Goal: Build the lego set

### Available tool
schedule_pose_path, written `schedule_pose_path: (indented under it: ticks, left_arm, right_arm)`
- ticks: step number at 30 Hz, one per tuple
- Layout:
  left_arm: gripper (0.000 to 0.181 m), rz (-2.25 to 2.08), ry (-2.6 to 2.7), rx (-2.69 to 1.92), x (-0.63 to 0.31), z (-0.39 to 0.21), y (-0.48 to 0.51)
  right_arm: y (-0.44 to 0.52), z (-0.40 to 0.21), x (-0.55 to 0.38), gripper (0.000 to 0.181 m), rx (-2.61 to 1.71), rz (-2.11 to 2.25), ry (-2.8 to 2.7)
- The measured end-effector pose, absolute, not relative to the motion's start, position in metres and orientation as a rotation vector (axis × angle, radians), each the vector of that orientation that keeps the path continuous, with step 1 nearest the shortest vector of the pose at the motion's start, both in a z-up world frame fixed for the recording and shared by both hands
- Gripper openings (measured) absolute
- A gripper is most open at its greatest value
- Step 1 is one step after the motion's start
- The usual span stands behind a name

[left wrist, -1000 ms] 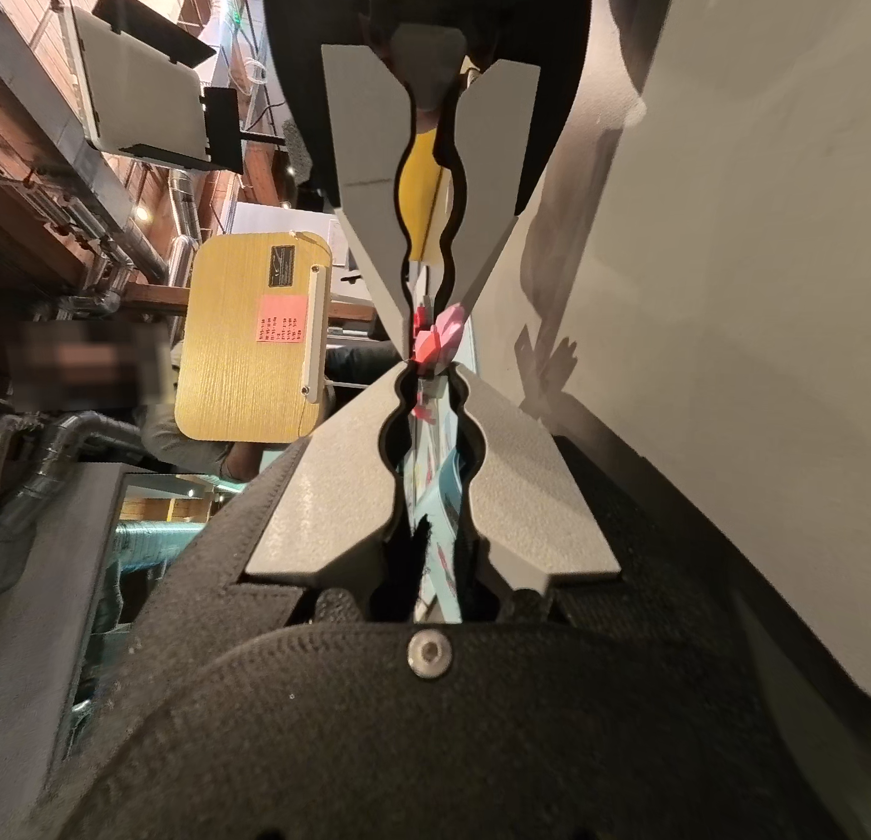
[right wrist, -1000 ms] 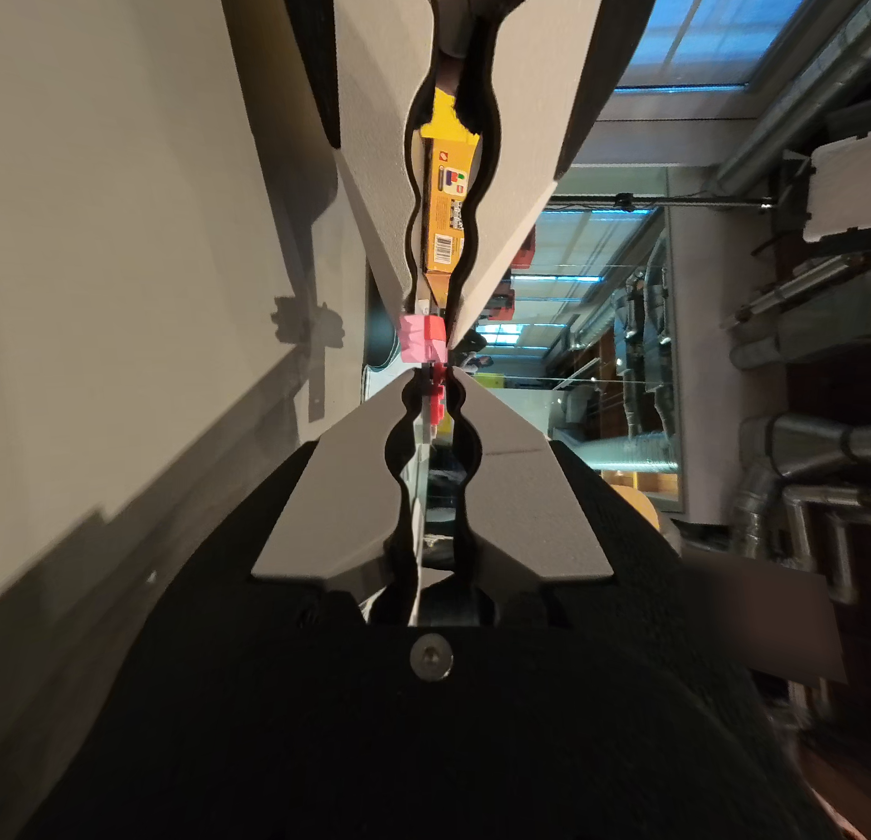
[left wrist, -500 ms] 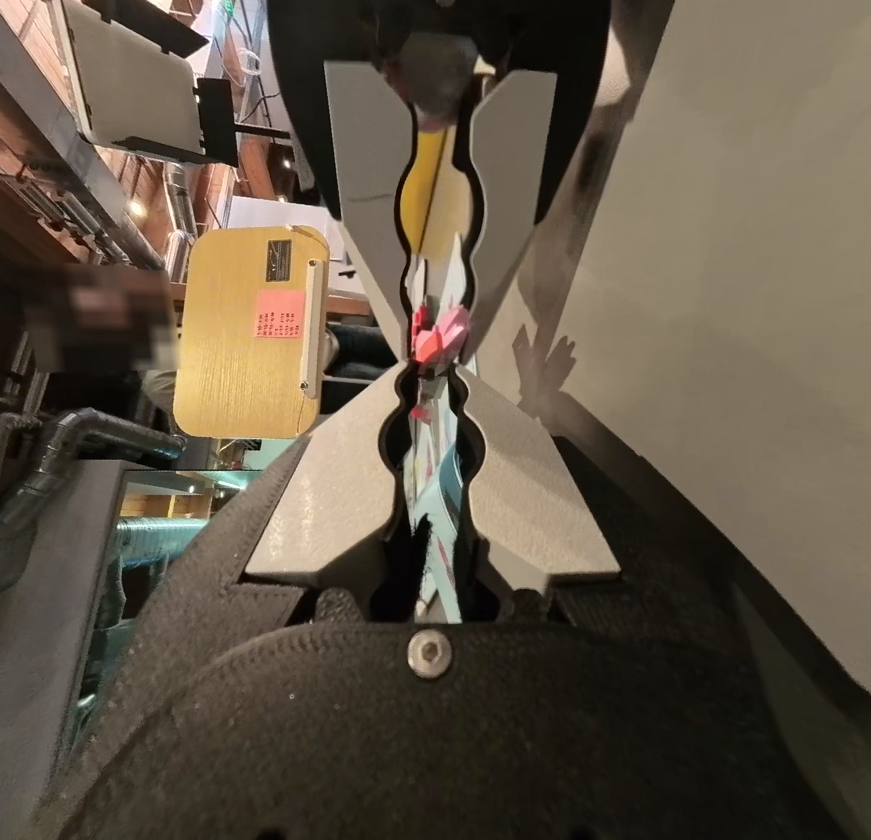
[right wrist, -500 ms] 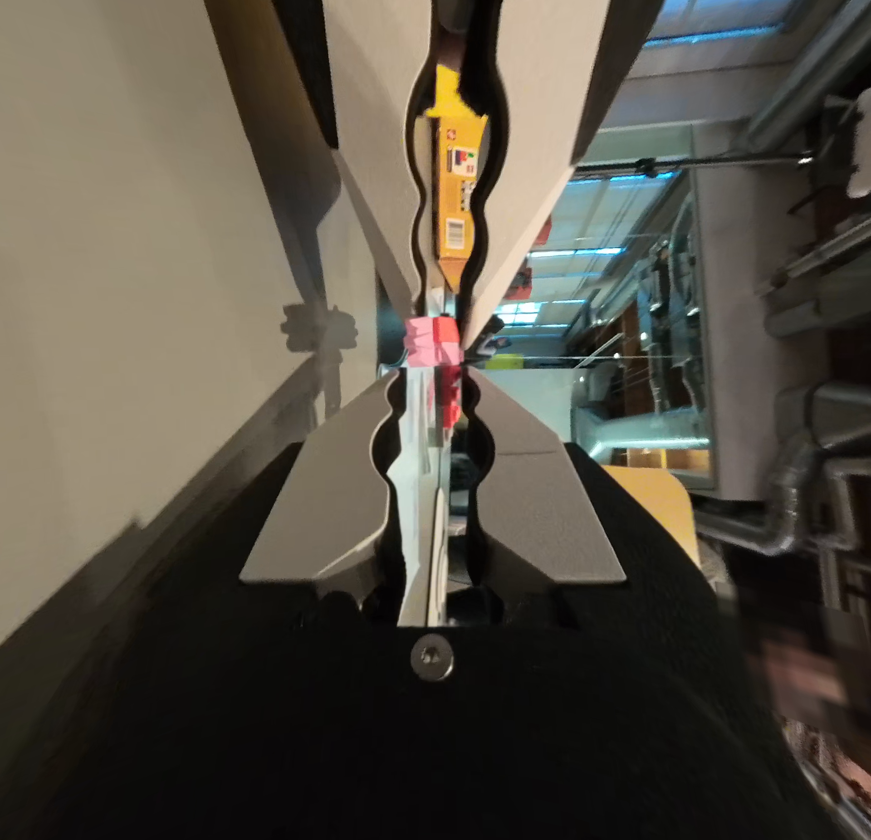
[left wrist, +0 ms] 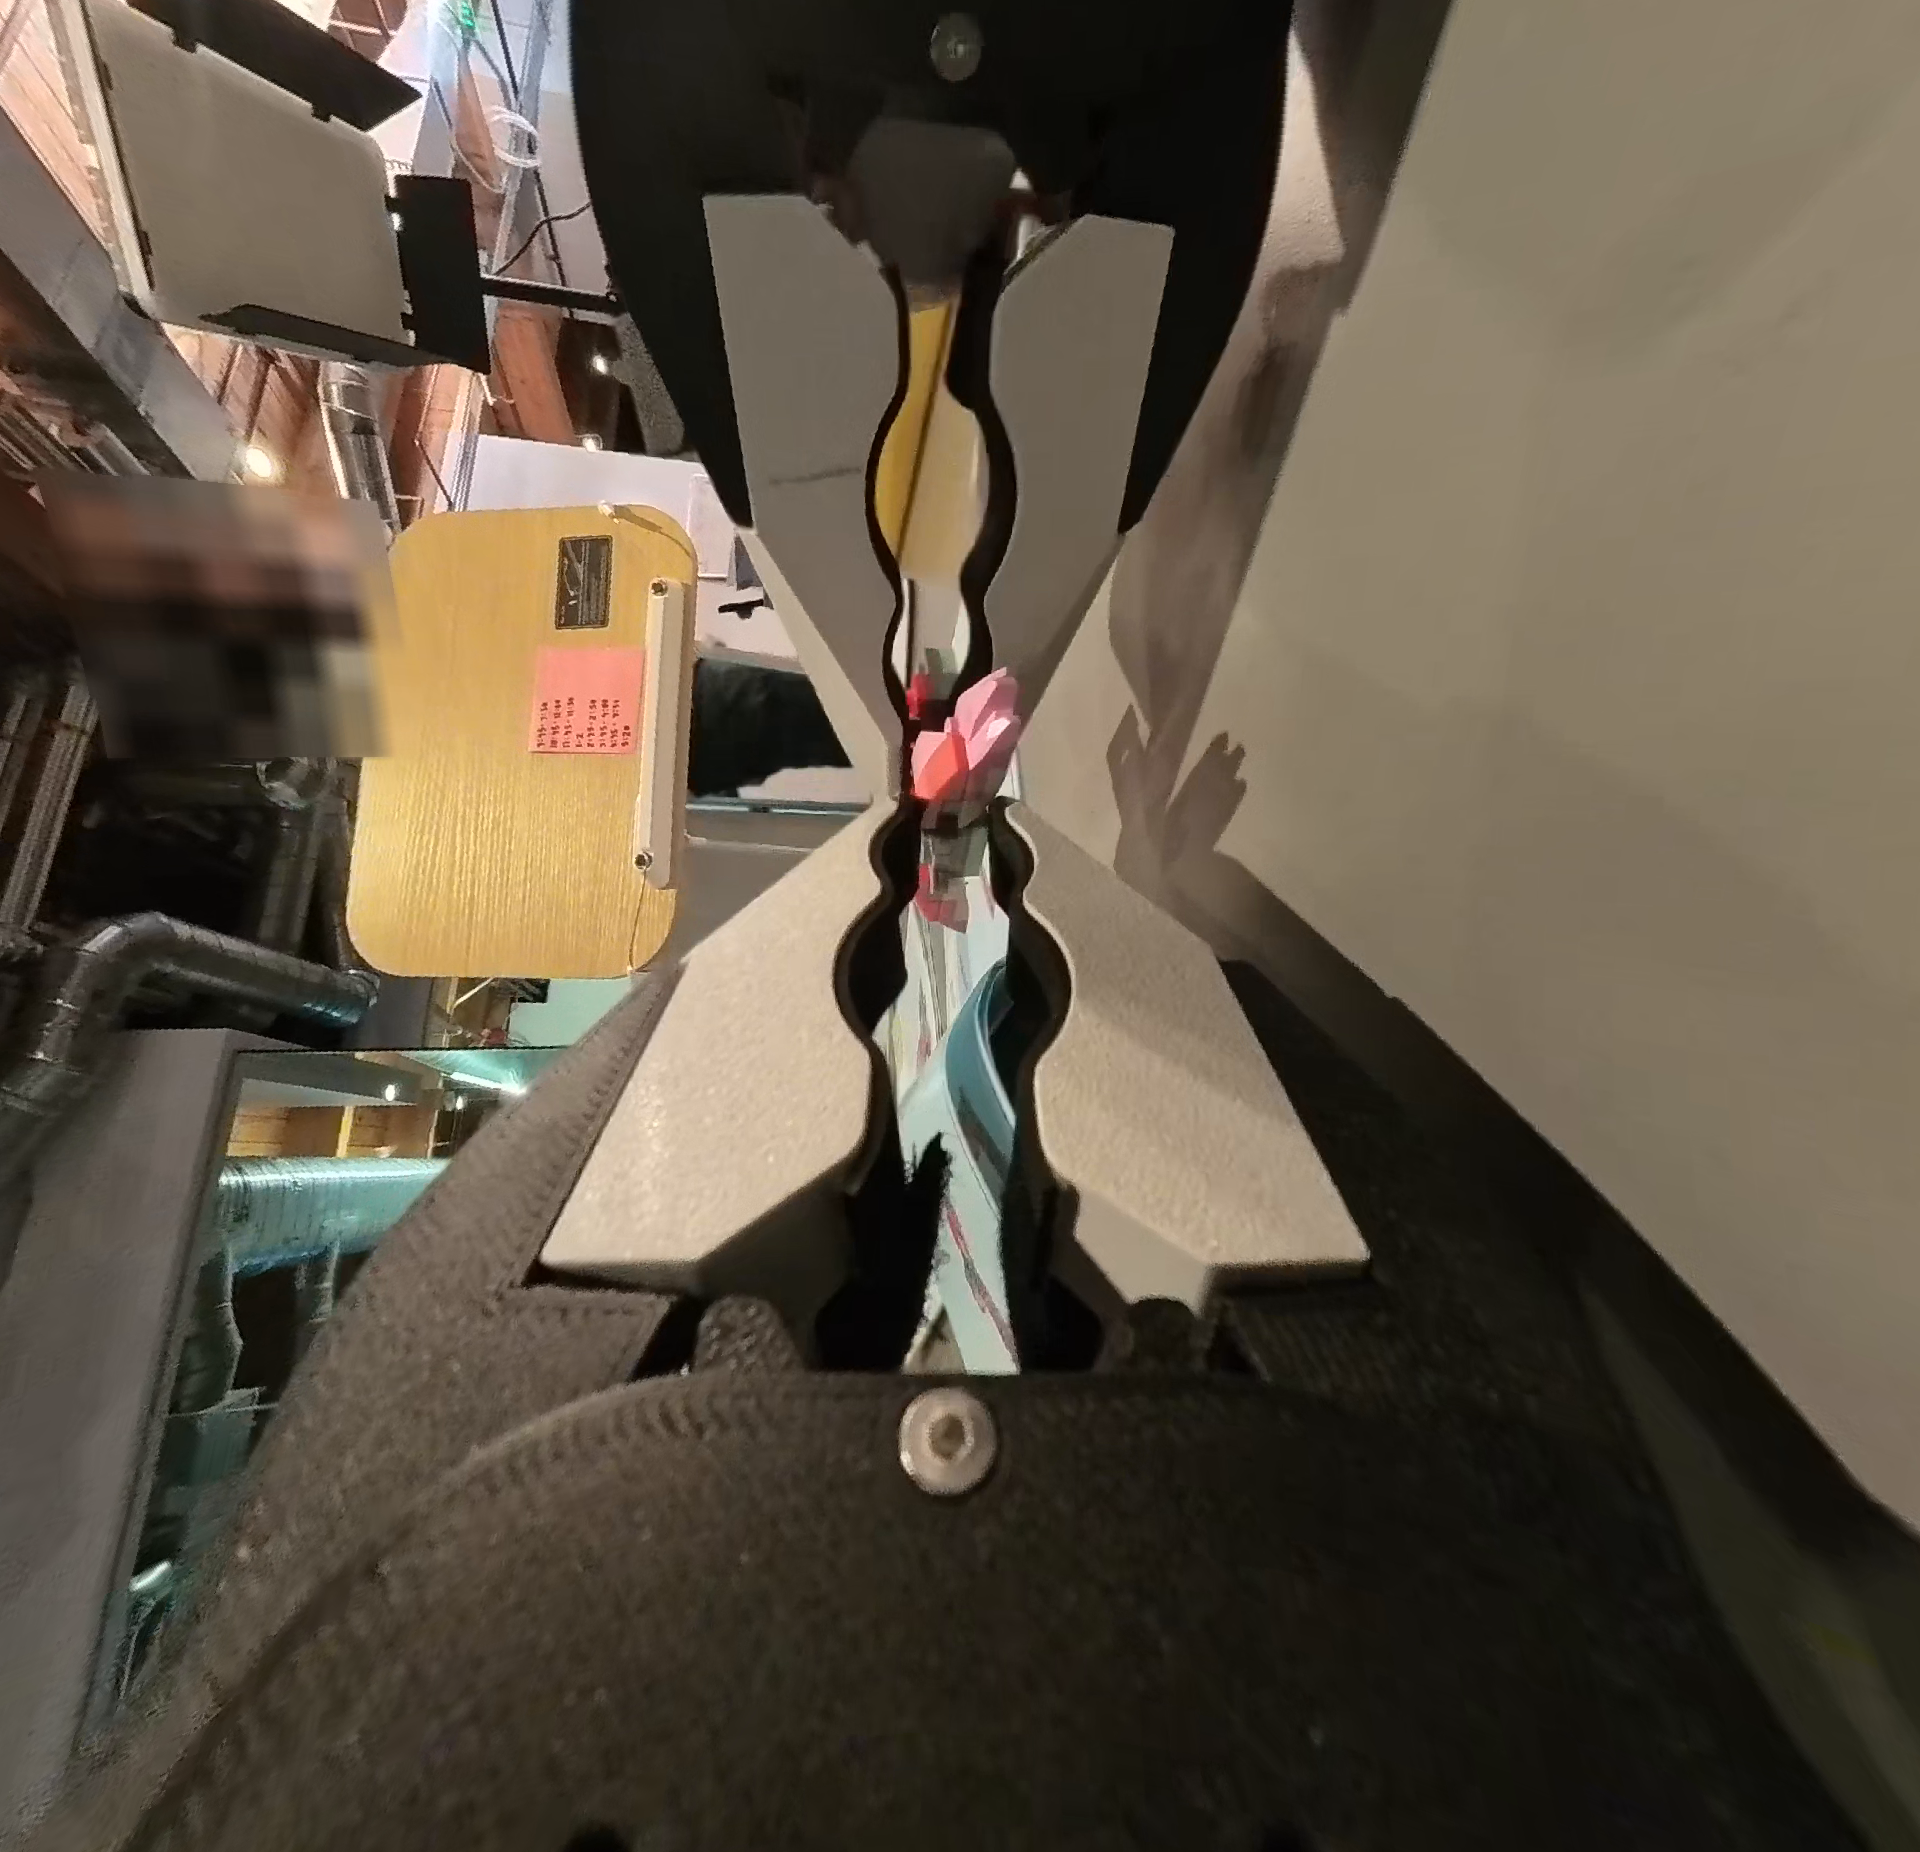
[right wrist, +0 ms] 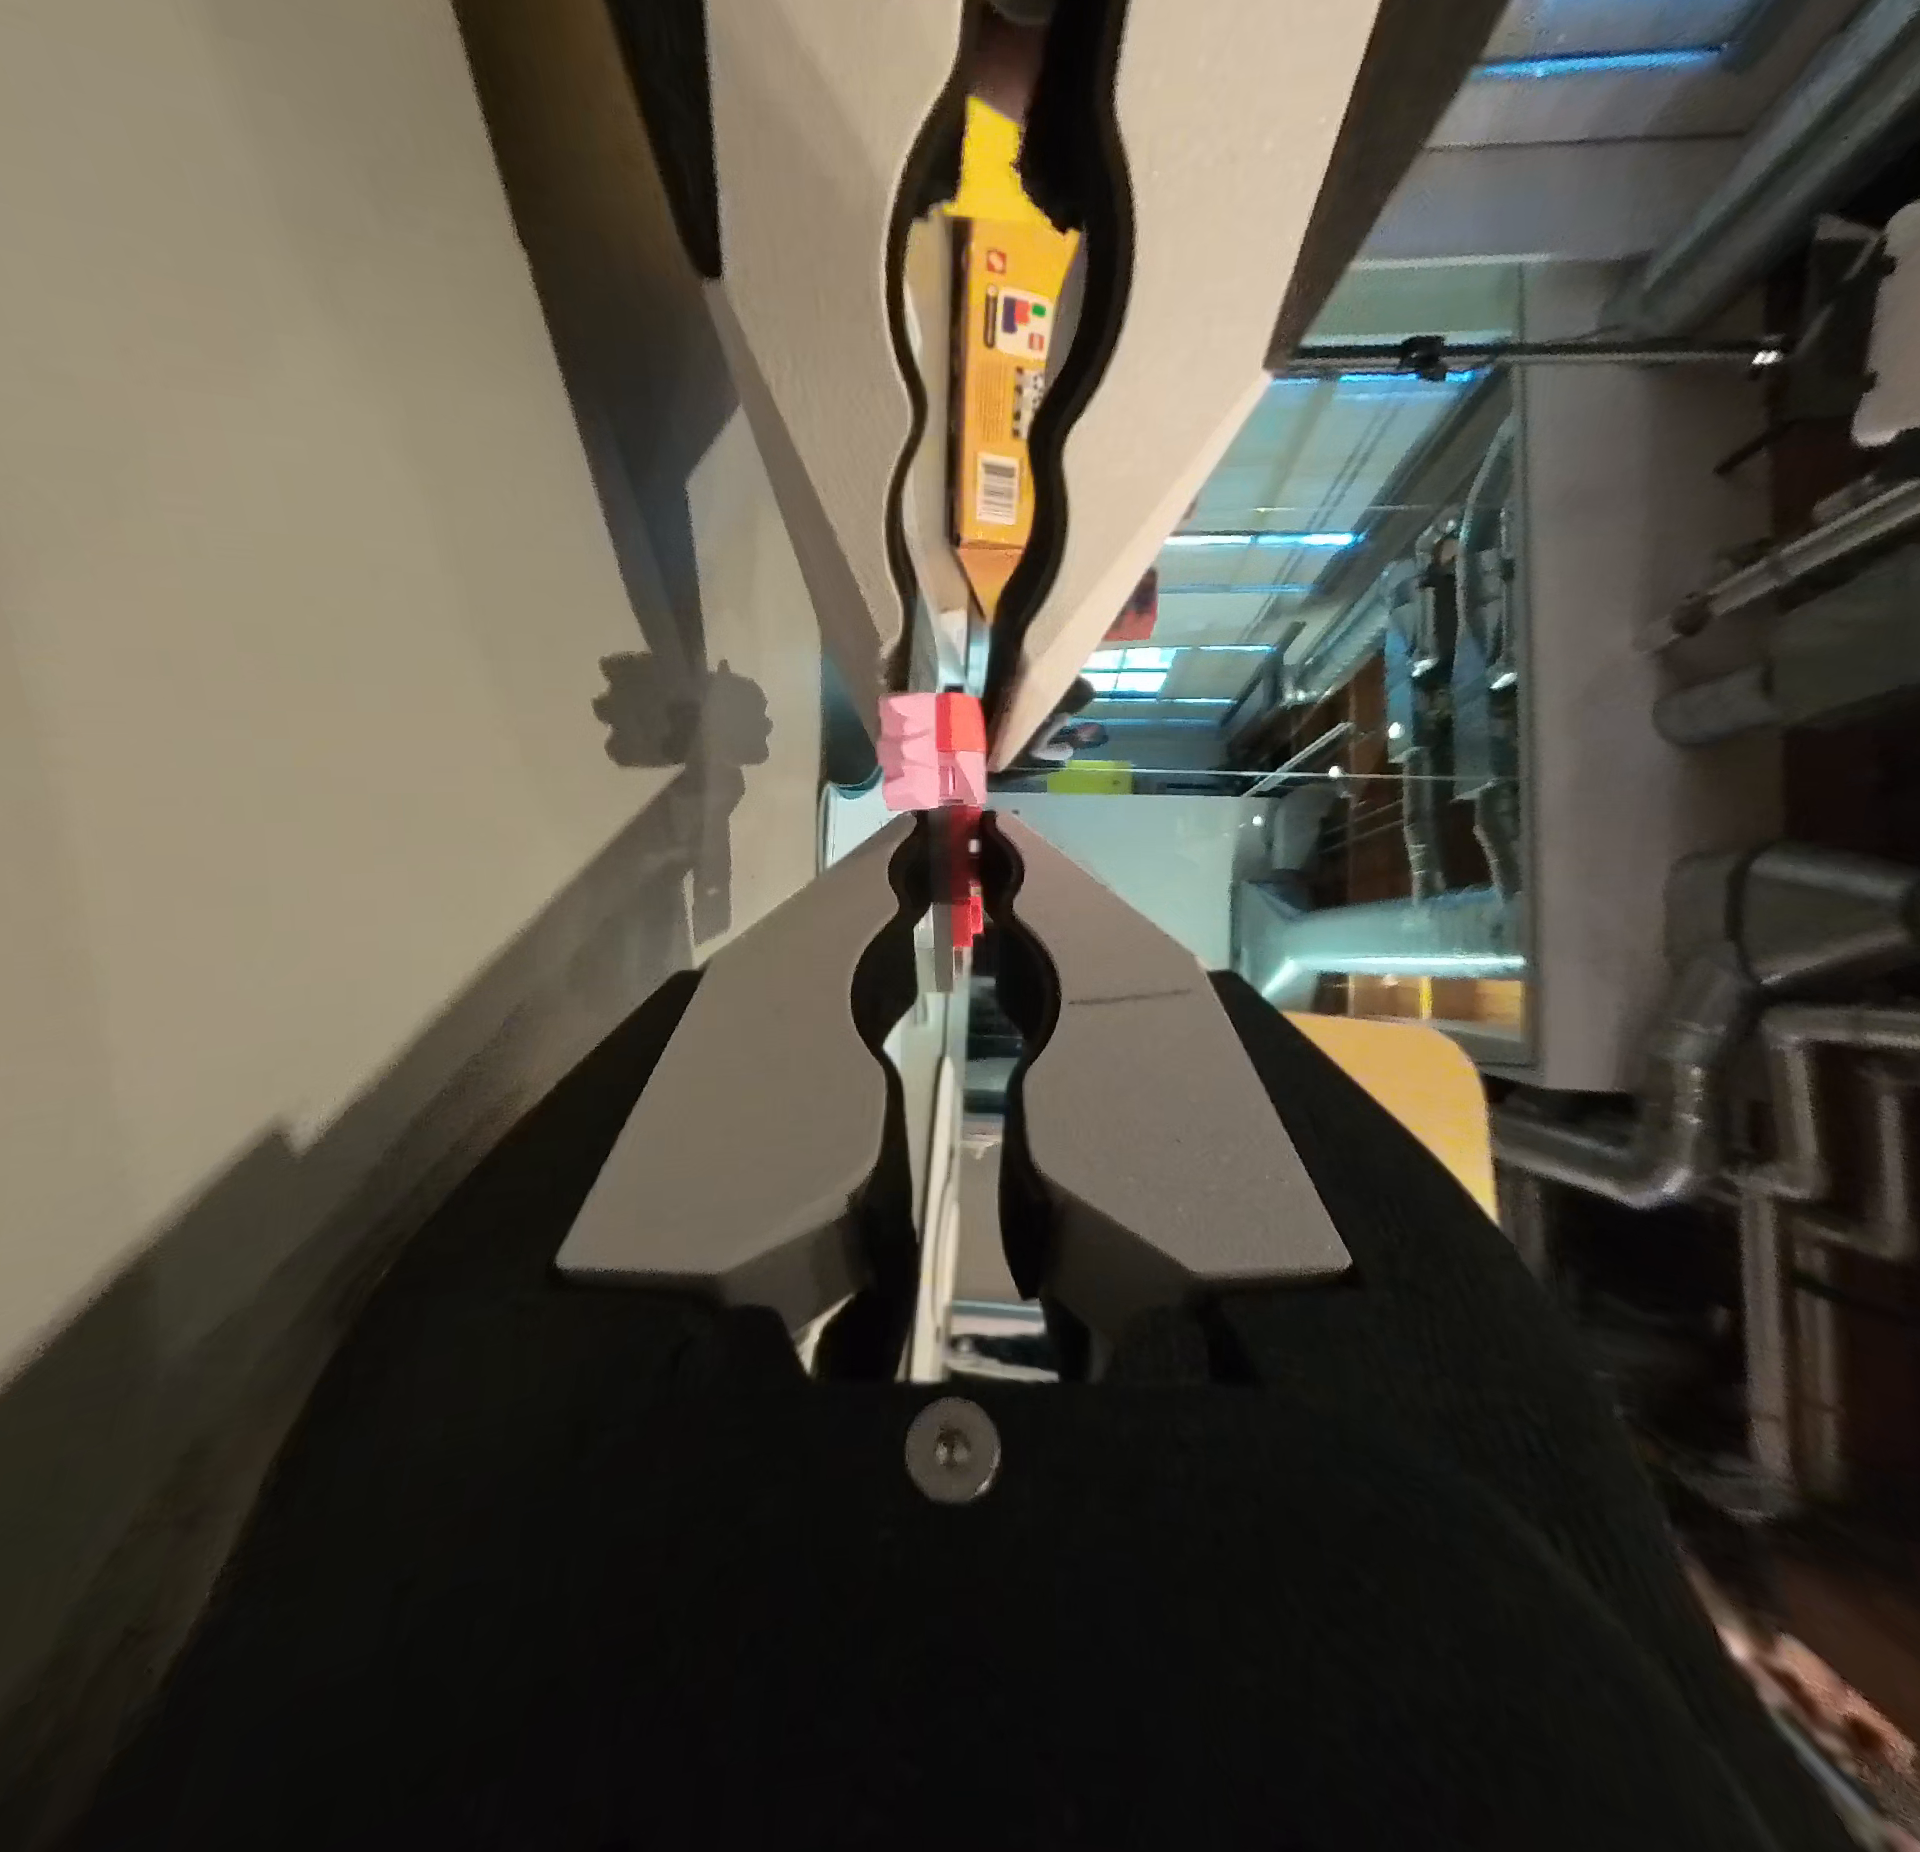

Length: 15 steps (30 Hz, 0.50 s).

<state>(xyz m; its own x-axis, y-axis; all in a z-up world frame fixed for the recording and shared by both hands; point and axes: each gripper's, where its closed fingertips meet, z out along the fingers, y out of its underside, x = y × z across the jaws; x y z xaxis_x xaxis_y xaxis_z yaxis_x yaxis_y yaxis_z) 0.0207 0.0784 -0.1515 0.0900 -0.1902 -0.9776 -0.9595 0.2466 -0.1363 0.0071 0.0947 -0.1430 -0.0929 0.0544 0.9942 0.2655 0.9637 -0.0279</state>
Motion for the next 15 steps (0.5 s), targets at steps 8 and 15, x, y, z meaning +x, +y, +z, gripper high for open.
schedule_pose_path:
  ticks: [8,15]
  left_arm:
    - [0.012,0.837,1.365,-1.187,0.022,-0.153,0.078]
    - [0.012,0.833,1.329,-1.217,0.016,-0.150,0.081]
  right_arm:
    - [0.095,-0.143,0.007,0.006,-0.206,-0.258,-1.653]
    - [0.110,-0.136,0.009,0.042,-0.443,-0.066,-1.626]
